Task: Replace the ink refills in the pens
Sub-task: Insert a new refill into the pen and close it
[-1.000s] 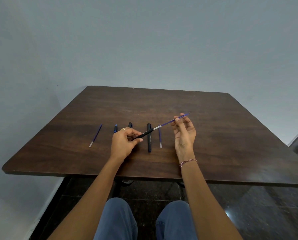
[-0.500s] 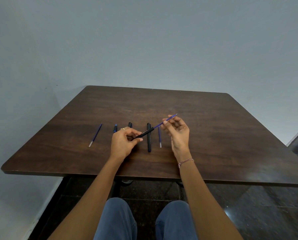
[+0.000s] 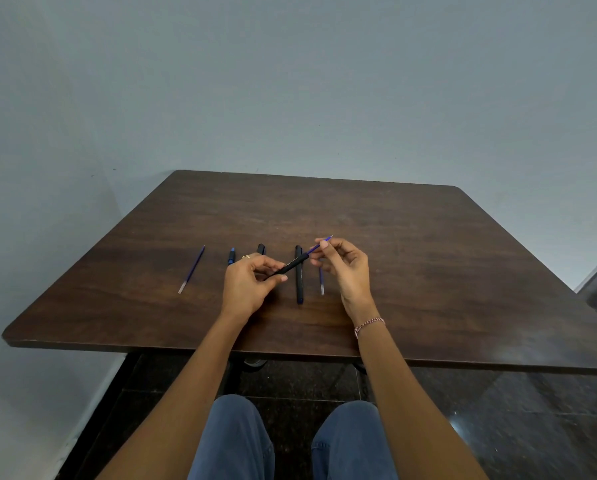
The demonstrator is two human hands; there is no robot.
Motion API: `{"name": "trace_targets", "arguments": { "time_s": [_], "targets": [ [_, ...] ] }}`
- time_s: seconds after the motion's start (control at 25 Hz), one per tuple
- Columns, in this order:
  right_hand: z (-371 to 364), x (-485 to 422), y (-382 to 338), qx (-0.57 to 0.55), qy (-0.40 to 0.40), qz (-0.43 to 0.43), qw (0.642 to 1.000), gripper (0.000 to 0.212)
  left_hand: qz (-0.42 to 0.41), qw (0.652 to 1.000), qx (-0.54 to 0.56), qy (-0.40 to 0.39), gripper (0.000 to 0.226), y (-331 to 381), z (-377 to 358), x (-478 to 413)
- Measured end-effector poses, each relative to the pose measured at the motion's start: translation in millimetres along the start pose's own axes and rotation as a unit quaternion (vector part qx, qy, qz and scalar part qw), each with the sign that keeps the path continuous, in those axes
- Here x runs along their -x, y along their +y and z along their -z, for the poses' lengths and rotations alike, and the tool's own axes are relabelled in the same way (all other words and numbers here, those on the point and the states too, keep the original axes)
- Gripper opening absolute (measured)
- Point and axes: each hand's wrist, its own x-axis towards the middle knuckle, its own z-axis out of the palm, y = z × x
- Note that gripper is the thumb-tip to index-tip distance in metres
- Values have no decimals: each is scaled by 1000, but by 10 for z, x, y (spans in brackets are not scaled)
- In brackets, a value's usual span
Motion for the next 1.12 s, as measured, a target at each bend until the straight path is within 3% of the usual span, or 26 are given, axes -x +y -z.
{"name": "trace_targets", "arguments": {
  "time_s": [0.56, 0.68, 0.92, 1.12],
  "targets": [
    [-3, -8, 51, 62, -19, 12, 998, 7, 5, 1000, 7, -6, 26, 16, 8, 9],
    [-4, -12, 38, 39, 1, 3, 999, 18, 11, 1000, 13, 2, 26, 5, 9, 7],
    [-151, -171, -94, 16, 45, 3, 999, 10, 65, 990, 96, 82, 26, 6, 82, 18],
    [-615, -481, -206, 159, -41, -26, 986, 6, 108, 973, 138, 153, 27, -140, 318, -16]
  ]
}}
